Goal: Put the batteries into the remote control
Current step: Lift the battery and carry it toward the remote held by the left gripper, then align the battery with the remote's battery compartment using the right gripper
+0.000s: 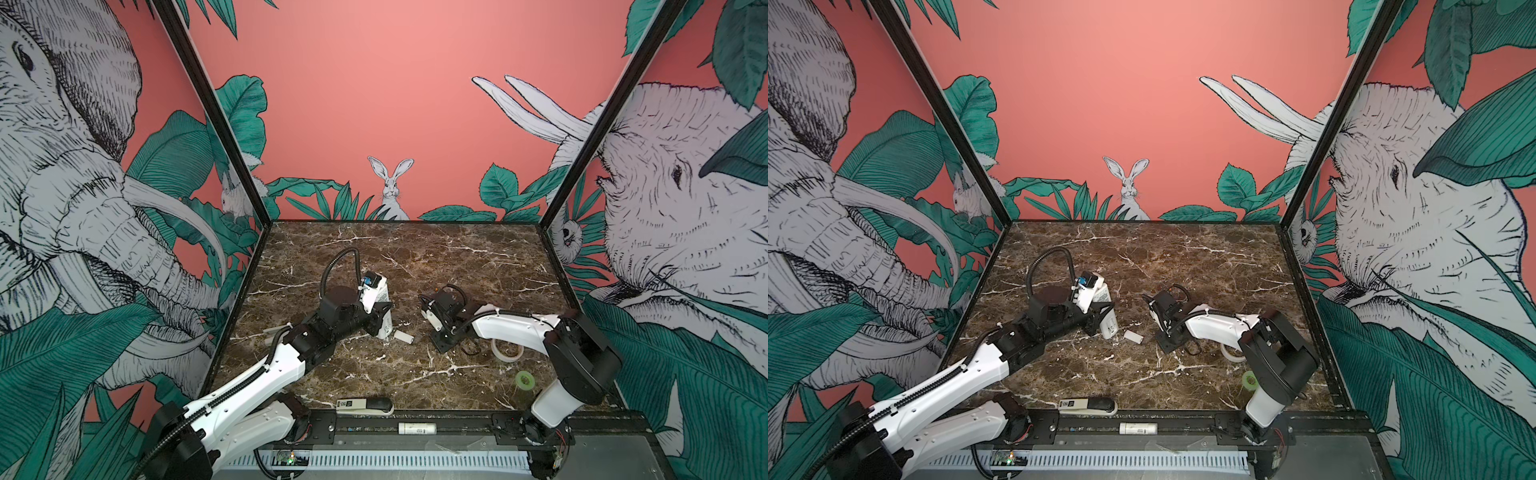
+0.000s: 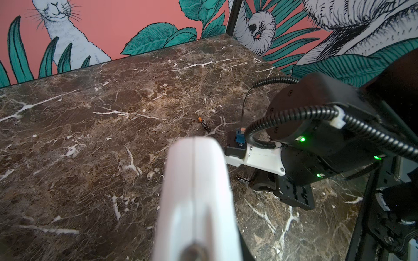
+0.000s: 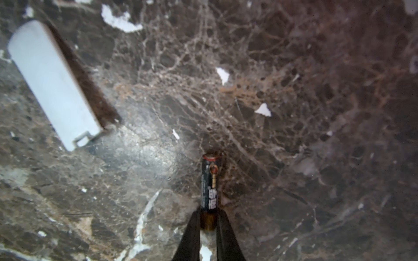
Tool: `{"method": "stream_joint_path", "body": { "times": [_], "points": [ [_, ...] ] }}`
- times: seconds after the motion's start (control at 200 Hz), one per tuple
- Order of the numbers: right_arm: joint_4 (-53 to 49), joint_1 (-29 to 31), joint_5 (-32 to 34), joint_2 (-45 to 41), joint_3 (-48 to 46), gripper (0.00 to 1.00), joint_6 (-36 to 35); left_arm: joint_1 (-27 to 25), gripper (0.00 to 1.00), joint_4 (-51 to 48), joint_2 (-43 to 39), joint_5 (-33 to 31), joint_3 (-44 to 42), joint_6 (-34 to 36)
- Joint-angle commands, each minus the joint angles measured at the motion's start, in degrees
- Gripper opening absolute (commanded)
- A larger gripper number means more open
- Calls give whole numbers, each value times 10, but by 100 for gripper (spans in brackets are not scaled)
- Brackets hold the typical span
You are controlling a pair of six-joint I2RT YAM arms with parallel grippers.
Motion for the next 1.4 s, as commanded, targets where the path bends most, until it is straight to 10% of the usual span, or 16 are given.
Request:
{"method": "stream_joint_path", "body": {
  "times": [0.0,0.365,1.395],
  "points": [
    [-31,8,15,-4,-2,12,-5,5,0,20,-9,10,-8,-19],
    [16,30,3,-60,-6,10,-26,41,0,30,-42,48,-60,-74],
    [133,156,-99,-122,66,11,-20,284,0,357,3,409,-205,-376]
  ]
}}
